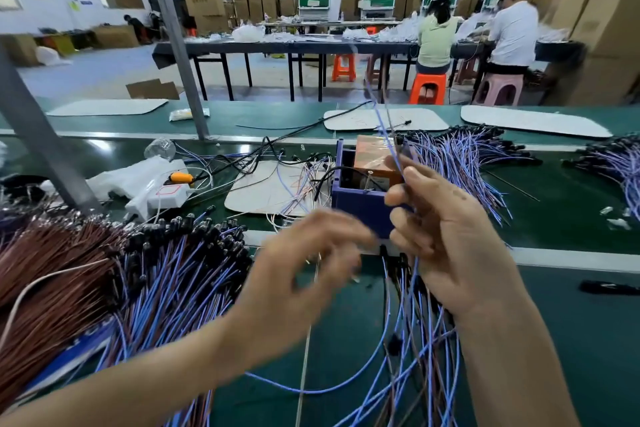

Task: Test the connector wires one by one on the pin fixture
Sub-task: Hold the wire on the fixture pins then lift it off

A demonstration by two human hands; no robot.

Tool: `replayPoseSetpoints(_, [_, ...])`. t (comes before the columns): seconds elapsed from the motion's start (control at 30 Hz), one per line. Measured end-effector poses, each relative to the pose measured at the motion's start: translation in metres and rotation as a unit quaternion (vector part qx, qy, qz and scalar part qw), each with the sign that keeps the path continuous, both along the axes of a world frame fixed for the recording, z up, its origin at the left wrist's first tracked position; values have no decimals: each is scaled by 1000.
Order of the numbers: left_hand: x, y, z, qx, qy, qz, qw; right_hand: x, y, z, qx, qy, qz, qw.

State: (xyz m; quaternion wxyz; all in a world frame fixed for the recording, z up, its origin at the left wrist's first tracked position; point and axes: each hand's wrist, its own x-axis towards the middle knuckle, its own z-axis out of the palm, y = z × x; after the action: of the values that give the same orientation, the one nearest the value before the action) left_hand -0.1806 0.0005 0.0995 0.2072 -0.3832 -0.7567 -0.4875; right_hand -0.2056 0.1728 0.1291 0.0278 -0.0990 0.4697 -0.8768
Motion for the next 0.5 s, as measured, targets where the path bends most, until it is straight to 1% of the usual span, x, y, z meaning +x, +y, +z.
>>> replayPoseSetpoints(0.03, [-9, 6, 11, 97, -116, 18, 988, 2, -2, -1, 26, 2, -8, 1000])
replayPoseSetpoints(0.07, [-22, 12, 20, 172, -208, 21, 963, 2, -4, -5, 46, 4, -17, 999])
replayPoseSetpoints(0.1, [-34, 18, 29, 219, -276, 19, 936, 2, -7, -8, 60, -2, -29, 998])
replayPoseSetpoints(0.13, [-47, 21, 36, 254, -323, -1, 912, 1, -9, -11, 78, -2, -41, 996])
replayPoseSetpoints(0.17, [-56, 27, 41, 281, -351, -24, 893, 0, -11, -13, 104, -1, -58, 993])
replayPoseSetpoints(0.23, [-67, 38, 47, 303, -352, -45, 885, -2, -12, -16, 144, -2, -77, 987])
replayPoseSetpoints(0.3, [-73, 47, 50, 328, -316, -36, 889, -3, -10, -16, 173, -12, -84, 981])
replayPoseSetpoints(0.37, [-75, 53, 50, 349, -287, -35, 892, -5, -6, -14, 209, 1, -92, 974])
replayPoseSetpoints(0.47, [-71, 65, 44, 286, -250, -26, 925, -11, -1, -5, 222, 64, -144, 962])
replayPoseSetpoints(0.5, [-71, 67, 42, 280, -253, -24, 926, -14, 1, 1, 219, 86, -167, 958])
